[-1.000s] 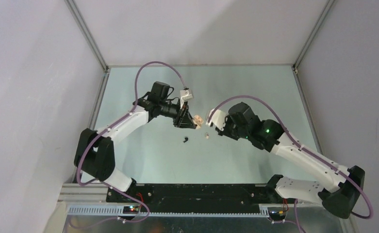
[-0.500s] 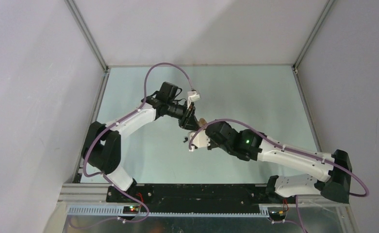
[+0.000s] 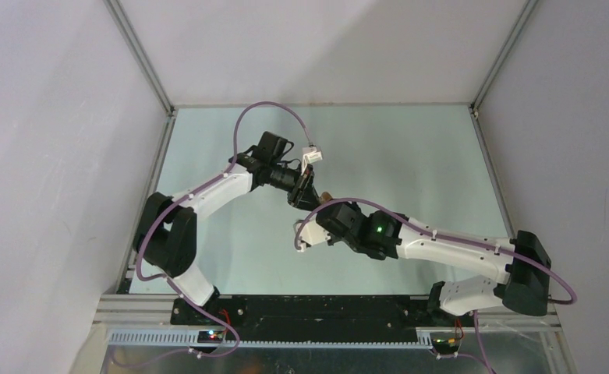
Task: Insert the wireless bluetooth earbuds into the charging case
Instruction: Insert the right earbud into the right side groove of the charging case.
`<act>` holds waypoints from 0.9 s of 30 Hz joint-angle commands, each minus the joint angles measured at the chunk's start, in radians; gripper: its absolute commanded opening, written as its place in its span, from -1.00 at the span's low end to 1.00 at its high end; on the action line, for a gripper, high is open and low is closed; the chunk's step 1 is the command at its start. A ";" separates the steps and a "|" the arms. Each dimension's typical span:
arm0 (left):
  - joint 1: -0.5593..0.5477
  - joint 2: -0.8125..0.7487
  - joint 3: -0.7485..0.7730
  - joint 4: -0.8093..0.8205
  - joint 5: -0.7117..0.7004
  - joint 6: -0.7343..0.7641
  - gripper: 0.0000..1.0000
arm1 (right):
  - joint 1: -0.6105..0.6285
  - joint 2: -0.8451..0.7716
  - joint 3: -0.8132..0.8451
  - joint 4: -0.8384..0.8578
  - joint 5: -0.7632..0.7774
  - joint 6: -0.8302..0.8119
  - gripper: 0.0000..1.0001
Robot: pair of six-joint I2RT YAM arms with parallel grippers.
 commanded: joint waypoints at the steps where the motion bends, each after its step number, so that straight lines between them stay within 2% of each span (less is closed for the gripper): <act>1: -0.016 -0.030 0.026 -0.012 0.028 0.018 -1.00 | 0.009 0.017 0.024 0.034 0.023 -0.026 -0.84; 27: -0.021 -0.036 0.030 -0.031 0.055 0.036 -1.00 | 0.023 0.046 0.024 0.029 -0.028 0.022 -0.85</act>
